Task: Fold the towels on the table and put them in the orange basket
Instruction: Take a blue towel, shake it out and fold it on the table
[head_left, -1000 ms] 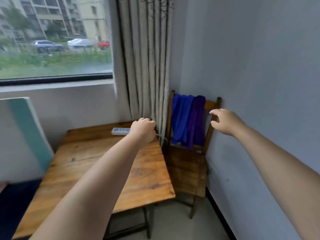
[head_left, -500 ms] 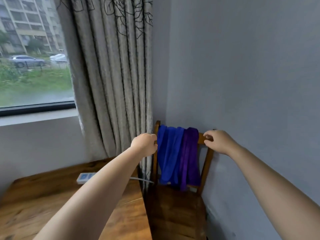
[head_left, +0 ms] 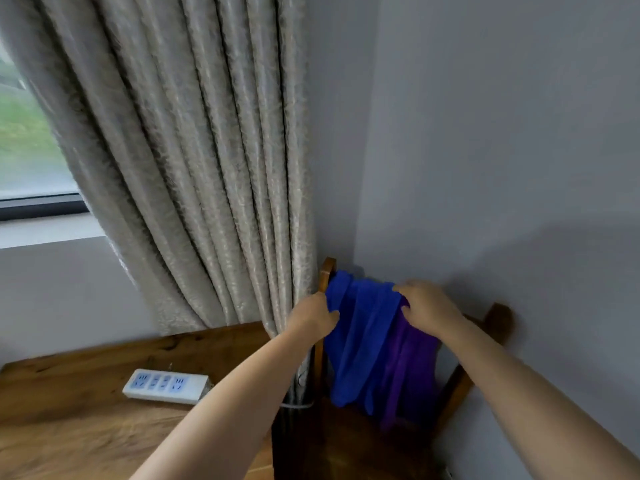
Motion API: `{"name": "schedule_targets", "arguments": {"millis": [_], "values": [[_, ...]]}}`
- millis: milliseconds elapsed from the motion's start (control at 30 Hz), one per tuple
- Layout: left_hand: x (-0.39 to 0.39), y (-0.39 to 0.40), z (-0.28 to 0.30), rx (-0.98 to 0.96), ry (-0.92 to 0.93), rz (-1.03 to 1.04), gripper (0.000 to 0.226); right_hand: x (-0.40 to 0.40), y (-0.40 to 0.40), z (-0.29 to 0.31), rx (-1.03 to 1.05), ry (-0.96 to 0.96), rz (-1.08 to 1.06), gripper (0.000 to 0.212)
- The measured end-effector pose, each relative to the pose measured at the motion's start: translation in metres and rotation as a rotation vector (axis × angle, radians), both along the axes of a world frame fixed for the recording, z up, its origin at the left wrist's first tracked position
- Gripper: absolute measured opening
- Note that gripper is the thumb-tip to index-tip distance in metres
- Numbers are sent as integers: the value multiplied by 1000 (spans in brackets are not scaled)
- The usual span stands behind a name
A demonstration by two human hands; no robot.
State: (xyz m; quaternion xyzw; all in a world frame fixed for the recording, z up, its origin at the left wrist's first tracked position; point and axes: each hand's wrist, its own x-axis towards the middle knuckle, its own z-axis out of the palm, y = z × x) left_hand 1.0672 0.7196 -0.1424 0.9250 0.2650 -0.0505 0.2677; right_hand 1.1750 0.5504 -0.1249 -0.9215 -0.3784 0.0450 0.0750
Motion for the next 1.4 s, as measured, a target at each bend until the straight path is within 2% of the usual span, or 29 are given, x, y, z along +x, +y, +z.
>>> {"name": "schedule_targets", "arguments": {"millis": [133, 267, 367, 467, 533, 600, 667, 700, 767, 867, 967, 1033, 1133, 1233, 1400], "values": [[38, 5, -29, -23, 44, 72, 41, 40, 13, -27, -55, 5, 93, 46], [50, 1, -59, -54, -12, 187, 44, 64, 15, -44, -89, 24, 194, 53], [55, -1, -66, 50, -150, 204, 21, 78, 16, -47, -73, 53, 252, 46], [57, 4, -67, -23, -217, 267, 29, 81, 18, -49, -76, 9, 250, 41], [57, 6, -67, -68, -223, 273, 23, 83, 19, -47, -64, 34, 229, 40], [58, 4, -69, -81, -159, 265, 43, 84, 18, -43, -31, 116, 214, 37], [60, 1, -71, -82, -166, 273, 23, 83, 20, -38, -17, 156, 215, 34], [61, -1, -69, -87, -181, 290, 20, 83, 20, -36, -16, 150, 219, 32], [64, -3, -66, -116, -239, 323, 35, 82, 21, -33, -3, 131, 218, 26], [58, -3, -55, -173, -348, 315, 33, 78, 24, -27, 122, 141, 176, 20], [47, 3, -27, -229, -510, 289, 21, 74, 34, -10, 385, 122, 61, 15], [45, 10, 1, -247, -645, 341, 25, 72, 43, 8, 564, 73, -33, 13], [35, 19, 51, -154, -795, 360, 32, 54, 53, 37, 752, -55, -78, 12], [3, 29, 83, -75, -829, 338, 31, 15, 62, 62, 818, -64, 24, 14], [-86, 55, 101, 71, -830, 387, 22, -56, 83, 95, 841, -101, 158, 13]]}}
